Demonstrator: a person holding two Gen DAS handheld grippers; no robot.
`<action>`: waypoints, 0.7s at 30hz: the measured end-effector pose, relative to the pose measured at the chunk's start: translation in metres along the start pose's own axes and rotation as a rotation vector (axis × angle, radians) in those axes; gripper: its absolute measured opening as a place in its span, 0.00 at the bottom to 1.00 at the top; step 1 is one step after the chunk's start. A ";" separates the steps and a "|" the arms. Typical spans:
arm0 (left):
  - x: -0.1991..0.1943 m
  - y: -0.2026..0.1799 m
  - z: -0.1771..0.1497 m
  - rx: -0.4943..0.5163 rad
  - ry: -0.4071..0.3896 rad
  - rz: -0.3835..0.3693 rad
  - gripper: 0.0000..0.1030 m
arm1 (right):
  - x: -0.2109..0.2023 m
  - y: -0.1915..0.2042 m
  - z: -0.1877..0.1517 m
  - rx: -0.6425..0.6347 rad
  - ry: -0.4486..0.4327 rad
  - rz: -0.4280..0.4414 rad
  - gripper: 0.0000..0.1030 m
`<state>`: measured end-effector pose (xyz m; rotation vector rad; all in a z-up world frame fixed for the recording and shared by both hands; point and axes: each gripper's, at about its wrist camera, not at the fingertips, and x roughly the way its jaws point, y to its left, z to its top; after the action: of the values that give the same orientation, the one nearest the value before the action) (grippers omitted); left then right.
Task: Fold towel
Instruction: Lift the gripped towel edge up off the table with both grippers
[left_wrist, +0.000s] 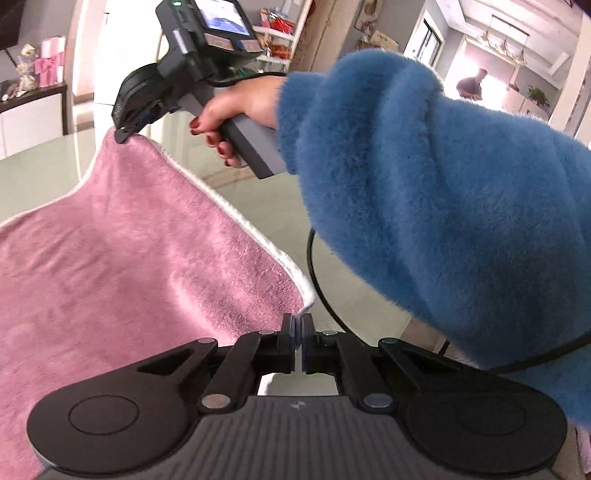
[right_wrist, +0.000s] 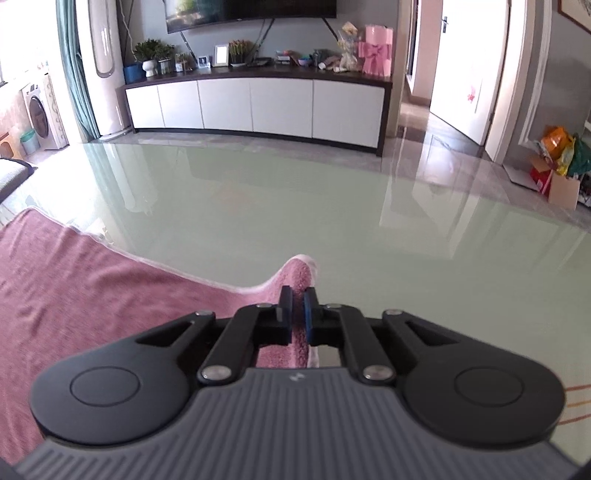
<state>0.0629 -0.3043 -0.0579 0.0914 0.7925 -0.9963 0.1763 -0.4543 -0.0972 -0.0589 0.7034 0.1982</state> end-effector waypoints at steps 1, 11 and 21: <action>-0.007 0.003 -0.002 -0.008 -0.009 0.007 0.03 | -0.002 0.008 0.005 -0.009 -0.004 0.000 0.06; -0.078 0.043 -0.033 -0.059 -0.044 0.120 0.03 | 0.006 0.100 0.037 -0.105 -0.026 0.047 0.06; -0.150 0.095 -0.077 -0.204 -0.059 0.244 0.03 | 0.033 0.177 0.064 -0.148 -0.028 0.114 0.06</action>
<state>0.0505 -0.1114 -0.0445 -0.0177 0.8038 -0.6814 0.2062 -0.2680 -0.0678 -0.1572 0.6642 0.3599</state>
